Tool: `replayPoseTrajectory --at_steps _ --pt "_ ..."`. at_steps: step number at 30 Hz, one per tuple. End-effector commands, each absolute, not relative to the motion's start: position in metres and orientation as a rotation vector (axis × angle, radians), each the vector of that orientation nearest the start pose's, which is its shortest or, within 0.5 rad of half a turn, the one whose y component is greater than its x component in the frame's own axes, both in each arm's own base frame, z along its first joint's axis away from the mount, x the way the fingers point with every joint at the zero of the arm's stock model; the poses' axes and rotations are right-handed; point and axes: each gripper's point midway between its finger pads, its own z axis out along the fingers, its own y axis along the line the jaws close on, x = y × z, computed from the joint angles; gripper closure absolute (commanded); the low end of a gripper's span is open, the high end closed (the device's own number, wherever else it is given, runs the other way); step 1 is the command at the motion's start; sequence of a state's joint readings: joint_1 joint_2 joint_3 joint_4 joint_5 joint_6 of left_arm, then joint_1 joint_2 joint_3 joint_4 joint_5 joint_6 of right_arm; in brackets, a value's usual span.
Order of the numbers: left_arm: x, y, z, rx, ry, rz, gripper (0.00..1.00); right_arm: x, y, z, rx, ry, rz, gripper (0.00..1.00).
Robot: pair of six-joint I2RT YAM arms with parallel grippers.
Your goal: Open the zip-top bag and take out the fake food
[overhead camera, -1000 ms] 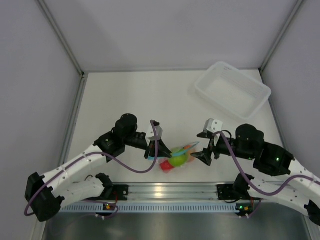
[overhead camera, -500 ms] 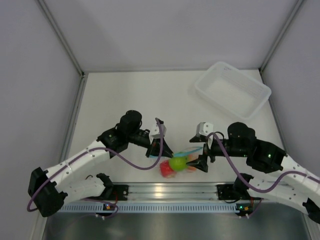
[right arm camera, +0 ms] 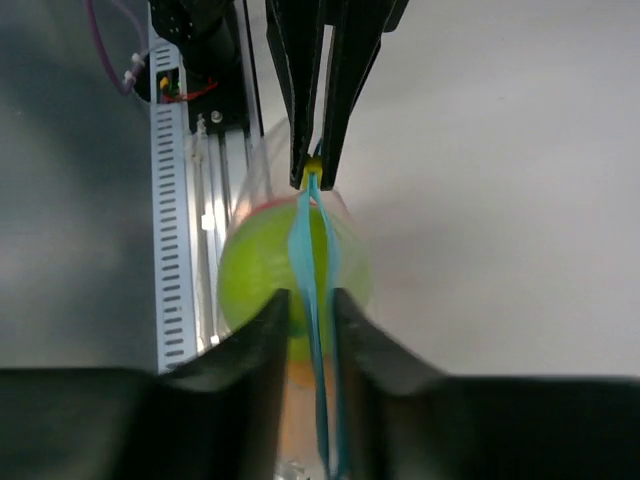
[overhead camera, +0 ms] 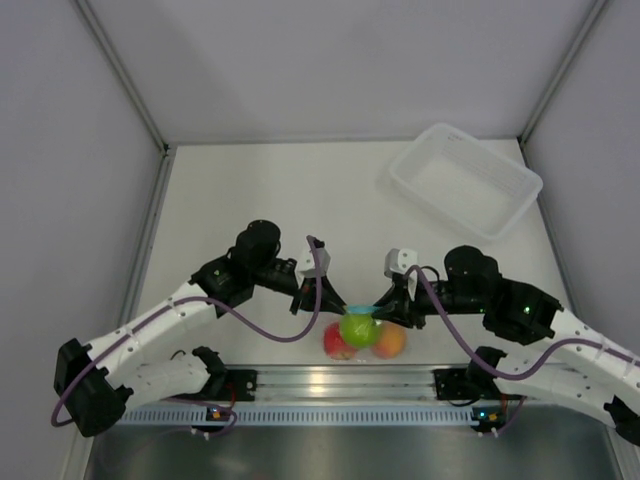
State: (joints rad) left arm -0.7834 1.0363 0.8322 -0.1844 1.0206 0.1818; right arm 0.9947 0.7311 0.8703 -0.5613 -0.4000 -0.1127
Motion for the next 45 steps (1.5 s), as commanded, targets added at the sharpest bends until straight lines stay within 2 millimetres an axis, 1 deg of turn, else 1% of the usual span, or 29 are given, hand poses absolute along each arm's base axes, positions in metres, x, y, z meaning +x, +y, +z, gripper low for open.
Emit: replayPoseTrajectory --at_steps 1,2,3,4,6,7,8,9,10,11,12,13,14,16,17,18,20,23,24,25,27,30,31,40,41,42,43,44,45 --pt "0.107 -0.304 0.273 1.468 1.254 -1.299 1.0 0.082 0.256 0.271 -1.314 1.518 0.989 0.86" --pt "0.109 -0.304 0.273 1.463 1.26 -1.29 1.0 0.083 0.255 0.269 -1.316 1.526 0.982 0.91" --pt "0.111 -0.304 0.273 1.457 1.262 -1.277 1.0 0.083 0.254 0.268 -1.317 1.532 0.976 0.93" --pt "0.113 -0.304 0.273 1.446 1.272 -1.263 1.0 0.084 0.252 0.266 -1.311 1.55 0.961 1.0" --pt "0.122 -0.303 0.27 1.41 1.308 -1.209 1.0 0.086 0.248 0.265 -1.308 1.576 0.941 1.0" --pt "0.126 -0.301 0.27 1.385 1.328 -1.18 1.0 0.09 0.246 0.266 -1.291 1.589 0.916 1.0" --pt "0.135 -0.3 0.269 1.347 1.355 -1.124 1.0 0.091 0.244 0.269 -1.28 1.594 0.902 1.0" --pt "0.139 -0.298 0.268 1.328 1.371 -1.101 1.0 0.093 0.242 0.27 -1.275 1.602 0.887 1.0" --pt "0.142 -0.296 0.264 1.312 1.392 -1.085 1.0 0.097 0.237 0.266 -1.266 1.637 0.847 1.0" --pt "0.146 -0.294 0.264 1.285 1.405 -1.05 1.0 0.099 0.235 0.272 -1.256 1.635 0.832 1.0" --pt "0.147 -0.292 0.262 1.276 1.414 -1.039 1.0 0.1 0.233 0.271 -1.256 1.648 0.815 1.0" --pt "0.149 -0.29 0.256 1.264 1.438 -1.028 1.0 0.105 0.231 0.271 -1.243 1.661 0.785 1.0" --pt "0.149 -0.287 0.255 1.254 1.439 -1.014 1.0 0.105 0.227 0.273 -1.243 1.67 0.768 1.0" --pt "0.156 -0.282 0.25 1.214 1.47 -0.965 1.0 0.107 0.224 0.273 -1.243 1.684 0.743 1.0" --pt "0.157 -0.279 0.243 1.203 1.487 -0.948 1.0 0.106 0.222 0.274 -1.255 1.691 0.735 1.0" --pt "0.163 -0.276 0.241 1.175 1.502 -0.916 1.0 0.106 0.221 0.274 -1.256 1.694 0.73 1.0" --pt "0.163 -0.274 0.233 1.161 1.518 -0.905 1.0 0.106 0.217 0.277 -1.252 1.69 0.717 1.0" --pt "0.167 -0.272 0.231 1.137 1.519 -0.885 1.0 0.107 0.211 0.277 -1.245 1.698 0.689 1.0" --pt "0.168 -0.27 0.224 1.13 1.54 -0.873 1.0 0.107 0.208 0.277 -1.243 1.71 0.677 1.0" --pt "0.175 -0.267 0.222 1.1 1.554 -0.838 1.0 0.108 0.205 0.277 -1.239 1.715 0.667 1.0" --pt "0.179 -0.265 0.216 1.079 1.576 -0.813 1.0 0.106 0.201 0.281 -1.236 1.706 0.661 1.0" --pt "0.178 -0.264 0.213 1.078 1.584 -0.817 1.0 0.106 0.196 0.282 -1.242 1.716 0.641 1.0" --pt "0.178 -0.264 0.211 1.076 1.59 -0.818 1.0 0.106 0.193 0.279 -1.247 1.73 0.629 1.0" --pt "0.179 -0.257 0.217 1.019 1.59 -0.8 0.99 0.104 0.186 0.28 -1.233 1.745 0.613 1.0" --pt "0.178 -0.257 0.217 1.012 1.596 -0.809 0.97 0.104 0.185 0.281 -1.232 1.743 0.614 1.0" --pt "0.176 -0.258 0.219 1.014 1.594 -0.825 0.93 0.102 0.187 0.281 -1.239 1.735 0.633 1.0" --pt "0.172 -0.261 0.221 1.026 1.584 -0.853 0.85 0.1 0.19 0.279 -1.247 1.732 0.649 1.0" --pt "0.162 -0.266 0.225 1.062 1.56 -0.914 0.82 0.098 0.196 0.281 -1.256 1.711 0.681 1.0" --pt "0.157 -0.268 0.228 1.081 1.543 -0.944 0.78 0.099 0.197 0.281 -1.254 1.705 0.684 1.0"
